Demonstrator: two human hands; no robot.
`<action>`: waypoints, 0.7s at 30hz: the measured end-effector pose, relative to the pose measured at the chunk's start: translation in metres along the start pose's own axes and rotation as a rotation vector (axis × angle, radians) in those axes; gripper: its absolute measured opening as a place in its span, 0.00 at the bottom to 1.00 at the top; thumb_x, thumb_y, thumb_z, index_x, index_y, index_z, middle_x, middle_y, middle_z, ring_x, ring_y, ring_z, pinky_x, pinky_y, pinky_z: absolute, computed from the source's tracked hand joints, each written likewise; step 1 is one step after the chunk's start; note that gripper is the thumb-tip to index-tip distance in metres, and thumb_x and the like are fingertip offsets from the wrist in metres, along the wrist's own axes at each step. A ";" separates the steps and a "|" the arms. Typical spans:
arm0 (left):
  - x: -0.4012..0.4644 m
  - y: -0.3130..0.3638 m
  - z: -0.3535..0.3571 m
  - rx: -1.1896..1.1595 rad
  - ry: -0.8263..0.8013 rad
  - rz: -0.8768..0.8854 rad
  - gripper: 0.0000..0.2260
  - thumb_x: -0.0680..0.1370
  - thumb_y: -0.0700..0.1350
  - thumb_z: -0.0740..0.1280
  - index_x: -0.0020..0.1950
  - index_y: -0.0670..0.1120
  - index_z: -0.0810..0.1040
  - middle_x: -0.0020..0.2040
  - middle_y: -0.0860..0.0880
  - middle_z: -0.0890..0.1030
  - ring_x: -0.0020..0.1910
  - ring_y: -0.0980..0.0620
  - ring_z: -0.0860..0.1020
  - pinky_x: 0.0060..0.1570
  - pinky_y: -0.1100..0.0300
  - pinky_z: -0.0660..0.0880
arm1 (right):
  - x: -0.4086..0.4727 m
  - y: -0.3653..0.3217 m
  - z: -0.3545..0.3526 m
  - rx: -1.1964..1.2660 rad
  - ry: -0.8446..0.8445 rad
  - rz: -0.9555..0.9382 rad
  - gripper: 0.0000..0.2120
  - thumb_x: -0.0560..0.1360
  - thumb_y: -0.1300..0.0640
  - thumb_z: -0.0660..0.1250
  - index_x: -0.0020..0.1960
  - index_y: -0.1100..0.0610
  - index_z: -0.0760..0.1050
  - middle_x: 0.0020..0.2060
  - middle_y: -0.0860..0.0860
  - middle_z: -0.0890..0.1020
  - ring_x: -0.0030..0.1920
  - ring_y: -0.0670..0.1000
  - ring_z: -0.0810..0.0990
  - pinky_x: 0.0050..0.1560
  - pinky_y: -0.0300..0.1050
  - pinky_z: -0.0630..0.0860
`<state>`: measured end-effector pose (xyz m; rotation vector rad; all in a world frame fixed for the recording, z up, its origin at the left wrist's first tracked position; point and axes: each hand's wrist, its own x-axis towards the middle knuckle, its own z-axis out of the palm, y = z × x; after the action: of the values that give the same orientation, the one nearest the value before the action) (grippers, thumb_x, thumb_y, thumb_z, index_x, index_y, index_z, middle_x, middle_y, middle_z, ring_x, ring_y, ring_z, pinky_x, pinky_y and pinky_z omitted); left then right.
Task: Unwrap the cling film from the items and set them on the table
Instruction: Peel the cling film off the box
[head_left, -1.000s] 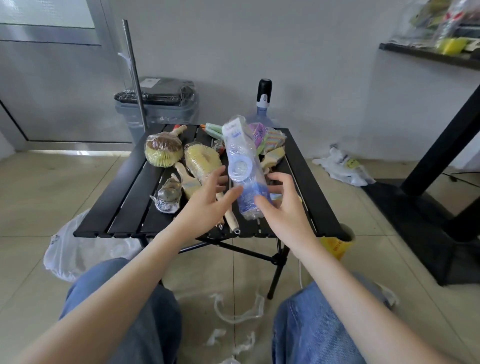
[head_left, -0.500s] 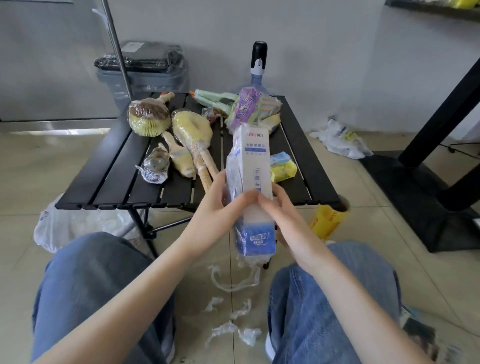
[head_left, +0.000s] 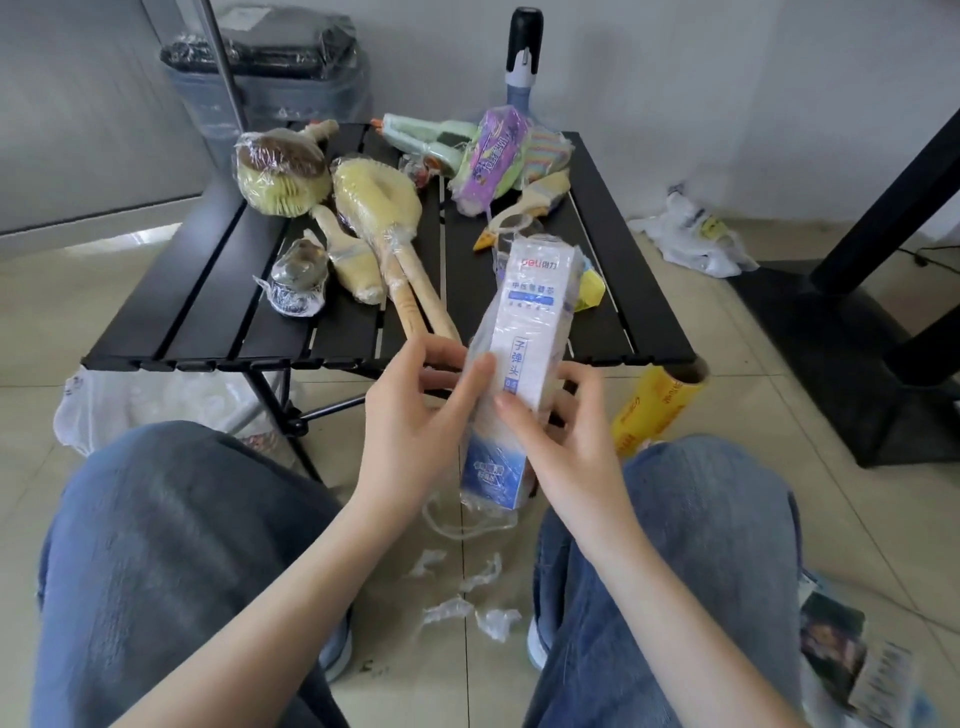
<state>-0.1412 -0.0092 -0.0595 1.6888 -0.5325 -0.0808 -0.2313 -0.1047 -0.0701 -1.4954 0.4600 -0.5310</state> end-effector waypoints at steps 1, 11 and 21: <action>0.000 -0.001 -0.001 0.002 0.005 0.003 0.05 0.77 0.46 0.68 0.43 0.50 0.75 0.36 0.56 0.80 0.34 0.56 0.79 0.33 0.61 0.76 | 0.000 0.001 0.000 -0.025 0.011 -0.006 0.21 0.70 0.51 0.71 0.58 0.51 0.66 0.48 0.45 0.83 0.48 0.46 0.84 0.46 0.45 0.82; 0.005 -0.007 -0.009 0.023 0.005 -0.049 0.06 0.81 0.42 0.61 0.45 0.46 0.73 0.37 0.52 0.79 0.33 0.57 0.80 0.35 0.55 0.81 | 0.000 0.002 0.000 -0.175 0.014 -0.038 0.18 0.74 0.54 0.70 0.58 0.50 0.63 0.48 0.36 0.78 0.47 0.33 0.80 0.41 0.33 0.78; 0.031 -0.007 -0.019 -0.238 0.013 -0.375 0.10 0.84 0.42 0.54 0.43 0.45 0.67 0.31 0.52 0.70 0.24 0.60 0.69 0.33 0.62 0.70 | 0.002 -0.001 0.001 -0.084 -0.040 0.081 0.11 0.75 0.51 0.69 0.55 0.47 0.71 0.49 0.49 0.84 0.49 0.46 0.83 0.46 0.44 0.79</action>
<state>-0.1053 -0.0027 -0.0547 1.5348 -0.1817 -0.3893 -0.2290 -0.1048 -0.0695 -1.5583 0.5148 -0.4219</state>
